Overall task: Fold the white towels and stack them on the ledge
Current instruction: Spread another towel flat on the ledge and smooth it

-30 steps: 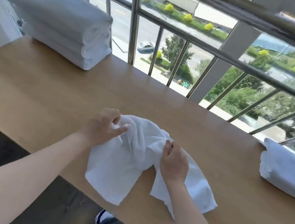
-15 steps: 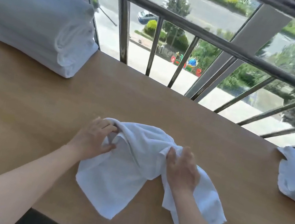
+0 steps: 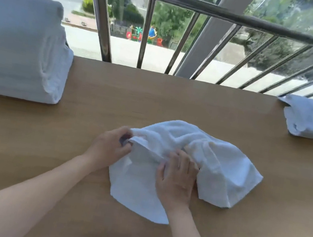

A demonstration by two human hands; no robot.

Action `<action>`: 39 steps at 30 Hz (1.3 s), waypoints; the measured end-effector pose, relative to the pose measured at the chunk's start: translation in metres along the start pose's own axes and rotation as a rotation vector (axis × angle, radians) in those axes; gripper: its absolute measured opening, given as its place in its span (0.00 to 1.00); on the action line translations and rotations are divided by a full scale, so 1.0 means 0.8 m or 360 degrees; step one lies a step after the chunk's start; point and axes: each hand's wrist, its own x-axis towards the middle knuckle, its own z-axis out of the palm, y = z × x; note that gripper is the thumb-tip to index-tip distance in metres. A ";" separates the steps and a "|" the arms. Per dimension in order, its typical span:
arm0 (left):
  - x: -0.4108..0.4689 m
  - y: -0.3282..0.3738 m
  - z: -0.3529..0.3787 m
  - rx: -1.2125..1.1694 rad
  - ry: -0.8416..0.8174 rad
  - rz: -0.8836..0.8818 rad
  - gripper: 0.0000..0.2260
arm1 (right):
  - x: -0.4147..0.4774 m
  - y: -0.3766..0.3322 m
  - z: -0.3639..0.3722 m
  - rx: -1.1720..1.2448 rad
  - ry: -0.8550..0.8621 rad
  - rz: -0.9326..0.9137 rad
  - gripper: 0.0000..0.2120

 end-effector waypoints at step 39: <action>-0.063 -0.022 0.025 0.1039 -0.0297 0.0127 0.34 | -0.083 -0.043 -0.008 0.1115 -0.0433 0.0994 0.30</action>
